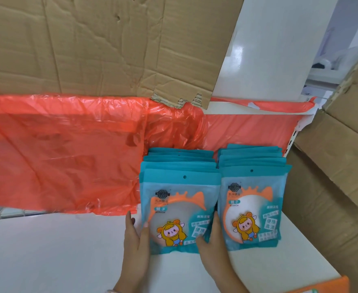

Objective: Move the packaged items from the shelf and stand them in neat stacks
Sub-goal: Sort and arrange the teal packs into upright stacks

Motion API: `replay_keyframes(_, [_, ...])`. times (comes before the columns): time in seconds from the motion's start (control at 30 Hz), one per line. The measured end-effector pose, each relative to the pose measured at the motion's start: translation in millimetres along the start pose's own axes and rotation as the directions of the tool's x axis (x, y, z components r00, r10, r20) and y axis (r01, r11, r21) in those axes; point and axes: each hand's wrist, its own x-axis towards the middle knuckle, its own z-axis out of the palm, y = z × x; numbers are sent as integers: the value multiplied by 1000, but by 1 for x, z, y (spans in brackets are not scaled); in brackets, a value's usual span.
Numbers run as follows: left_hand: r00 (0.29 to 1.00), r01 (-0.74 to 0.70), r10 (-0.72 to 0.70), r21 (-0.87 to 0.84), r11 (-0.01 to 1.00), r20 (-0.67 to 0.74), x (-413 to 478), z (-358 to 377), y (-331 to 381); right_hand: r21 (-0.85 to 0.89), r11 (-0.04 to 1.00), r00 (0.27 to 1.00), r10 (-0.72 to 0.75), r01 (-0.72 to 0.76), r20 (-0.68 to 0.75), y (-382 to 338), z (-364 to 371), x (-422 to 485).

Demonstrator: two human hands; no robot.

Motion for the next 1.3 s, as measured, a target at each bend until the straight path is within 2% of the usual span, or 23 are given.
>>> replay_keyframes(0.17, [992, -112, 104, 114, 987, 69, -20, -20, 10, -14, 999, 999, -32, 32, -27, -9, 0, -13])
replay_keyframes(0.27, [990, -136, 130, 139, 981, 51, -34, -32, 20, -9, 998, 998, -62, 62, -3, -19, -4, -28])
replay_keyframes(0.4, [994, -83, 89, 94, 992, -59, -66, -53, 26, -65, 992, 991, -105, 110, 79, -25, -2, -56])
replay_keyframes(0.57, [980, -10, 25, 75, 997, -196, -114, -96, 13, -124, 988, 977, -66, 92, 203, -11, 34, -94])
replay_keyframes(0.7, [942, 37, -25, 28, 999, -334, -155, -153, 5, -126, 987, 927, -43, 96, 373, -10, 95, -129])
replay_keyframes(0.83, [873, 81, -86, -31, 996, -480, -190, -228, -2, -124, 981, 848, -59, 146, 527, -23, 170, -172])
replay_keyframes(1.0, [767, 48, -52, -24, 999, -639, -223, -327, -2, -114, 974, 727, -68, 198, 683, -47, 261, -219])
replay_keyframes(1.1, [723, 26, -6, 18, 1000, -691, -236, -385, -3, -110, 976, 695, -53, 188, 717, -58, 321, -240])
replay_keyframes(1.23, [702, 65, -26, 29, 997, -711, -245, -459, -6, -104, 989, 666, 6, 107, 746, -74, 392, -267])
replay_keyframes(1.3, [695, 59, -5, 50, 997, -719, -244, -493, -7, -119, 986, 653, 15, 115, 757, -83, 418, -278])
